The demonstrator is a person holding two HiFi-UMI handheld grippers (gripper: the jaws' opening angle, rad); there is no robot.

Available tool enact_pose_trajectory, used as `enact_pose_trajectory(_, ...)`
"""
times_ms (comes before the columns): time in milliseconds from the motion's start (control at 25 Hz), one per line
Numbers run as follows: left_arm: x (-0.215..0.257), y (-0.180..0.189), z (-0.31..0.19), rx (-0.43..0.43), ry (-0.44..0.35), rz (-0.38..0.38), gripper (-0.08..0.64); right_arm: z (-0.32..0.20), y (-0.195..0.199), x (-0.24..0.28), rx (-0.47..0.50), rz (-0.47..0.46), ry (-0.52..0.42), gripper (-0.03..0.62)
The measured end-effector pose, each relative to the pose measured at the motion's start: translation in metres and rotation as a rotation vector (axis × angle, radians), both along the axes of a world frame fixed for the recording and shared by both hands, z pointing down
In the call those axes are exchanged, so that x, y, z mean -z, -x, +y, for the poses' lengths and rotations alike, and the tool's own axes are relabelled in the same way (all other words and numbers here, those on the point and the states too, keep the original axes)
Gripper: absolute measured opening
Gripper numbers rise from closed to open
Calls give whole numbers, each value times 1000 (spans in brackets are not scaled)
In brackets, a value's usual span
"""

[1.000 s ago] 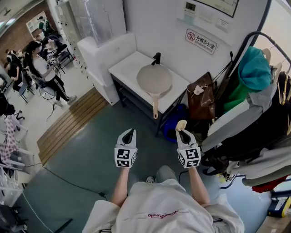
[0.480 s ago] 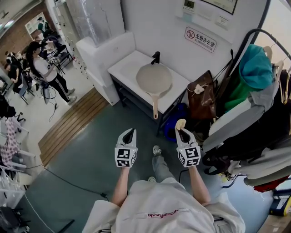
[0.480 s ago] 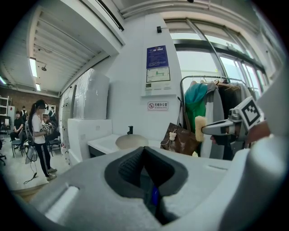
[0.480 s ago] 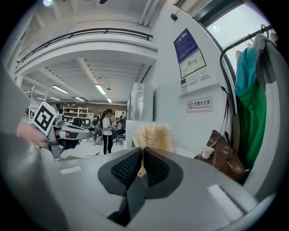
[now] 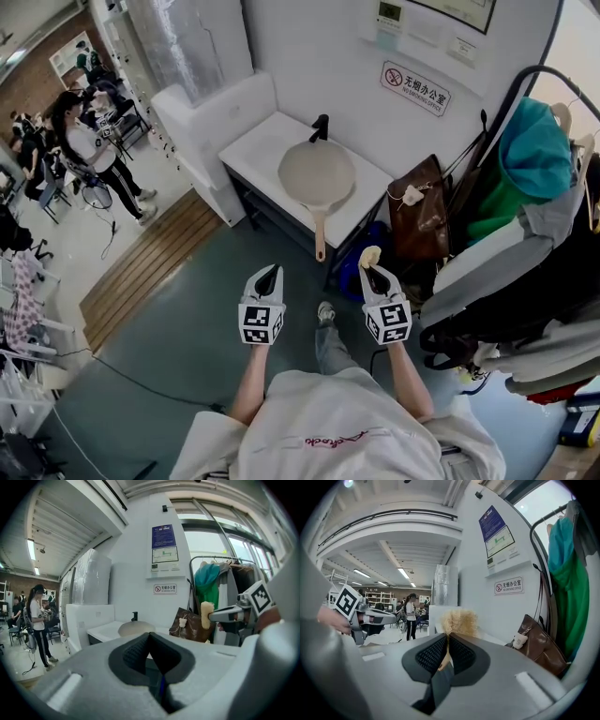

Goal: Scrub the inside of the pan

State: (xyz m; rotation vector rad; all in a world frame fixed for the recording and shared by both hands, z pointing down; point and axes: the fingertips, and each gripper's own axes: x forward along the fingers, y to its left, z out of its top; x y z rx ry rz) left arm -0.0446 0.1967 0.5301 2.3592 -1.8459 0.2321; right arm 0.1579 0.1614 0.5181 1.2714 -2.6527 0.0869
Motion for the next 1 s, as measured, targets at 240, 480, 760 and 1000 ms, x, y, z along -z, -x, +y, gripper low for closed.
enact_pose_trajectory(240,0,7,-46,0,7,-6,0,-47,8,-2,0,-8,9,23)
enact_pose_trajectory(480,1,15,-100,4,24,-5,0,-100,20,-1,14,-7,24,23)
enact_pose_trajectory(760,0,23,-167,20,37,16,0,-167,37,2,51,9,39,23)
enact_pose_trajectory(1000,2,29,-227,25,49,14,0,-230,49,6,67,3,44,23)
